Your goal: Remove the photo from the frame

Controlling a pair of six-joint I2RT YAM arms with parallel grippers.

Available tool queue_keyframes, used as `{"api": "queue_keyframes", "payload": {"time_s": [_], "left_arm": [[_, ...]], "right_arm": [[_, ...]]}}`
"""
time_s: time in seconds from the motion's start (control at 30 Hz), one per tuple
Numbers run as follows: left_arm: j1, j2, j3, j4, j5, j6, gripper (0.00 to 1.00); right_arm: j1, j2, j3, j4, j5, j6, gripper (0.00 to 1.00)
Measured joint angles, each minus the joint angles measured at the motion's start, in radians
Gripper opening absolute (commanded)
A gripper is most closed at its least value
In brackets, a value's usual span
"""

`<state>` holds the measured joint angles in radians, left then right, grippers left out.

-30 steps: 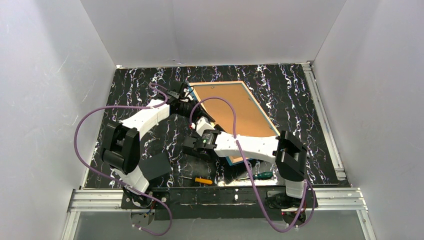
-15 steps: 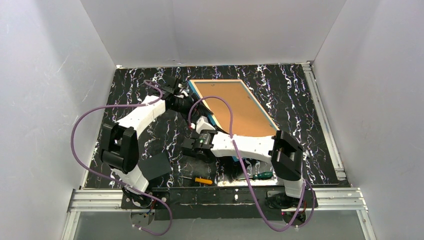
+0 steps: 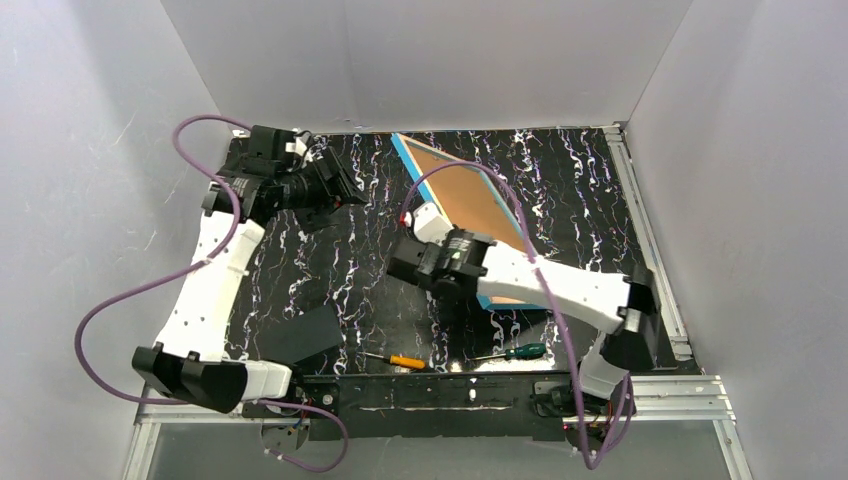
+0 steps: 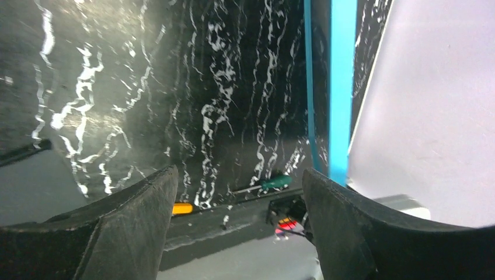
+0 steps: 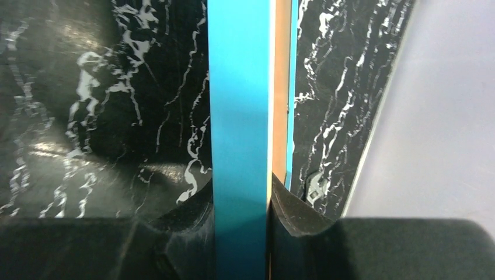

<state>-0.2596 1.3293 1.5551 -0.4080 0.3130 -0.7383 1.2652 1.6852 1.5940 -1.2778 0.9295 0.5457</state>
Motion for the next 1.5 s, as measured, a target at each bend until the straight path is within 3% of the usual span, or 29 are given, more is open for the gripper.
{"api": "queue_keyframes", "payload": {"time_s": [0.3,0.5,0.67,0.93,1.3,1.5], "left_arm": [[0.013,-0.021,0.04,-0.093,-0.08,0.068,0.78],[0.014,-0.013,-0.012,-0.075,-0.052,0.066,0.77],[0.014,0.016,-0.058,-0.047,-0.013,0.053,0.76],[0.014,0.025,-0.072,-0.014,0.022,0.04,0.76],[0.014,0.025,-0.076,-0.006,0.048,0.031,0.76],[0.014,0.025,-0.076,0.008,0.063,0.031,0.76]], "right_arm": [[-0.145,-0.224,0.041,0.098,-0.277,-0.198,0.01],[-0.421,-0.489,-0.076,0.232,-0.519,-0.278,0.01],[-0.758,-0.578,-0.111,0.273,-0.735,-0.296,0.01],[-1.093,-0.517,-0.113,0.397,-1.114,-0.337,0.01],[-1.187,-0.279,-0.007,0.493,-1.41,-0.206,0.01],[-1.231,-0.254,-0.032,0.516,-1.491,-0.17,0.01]]}}
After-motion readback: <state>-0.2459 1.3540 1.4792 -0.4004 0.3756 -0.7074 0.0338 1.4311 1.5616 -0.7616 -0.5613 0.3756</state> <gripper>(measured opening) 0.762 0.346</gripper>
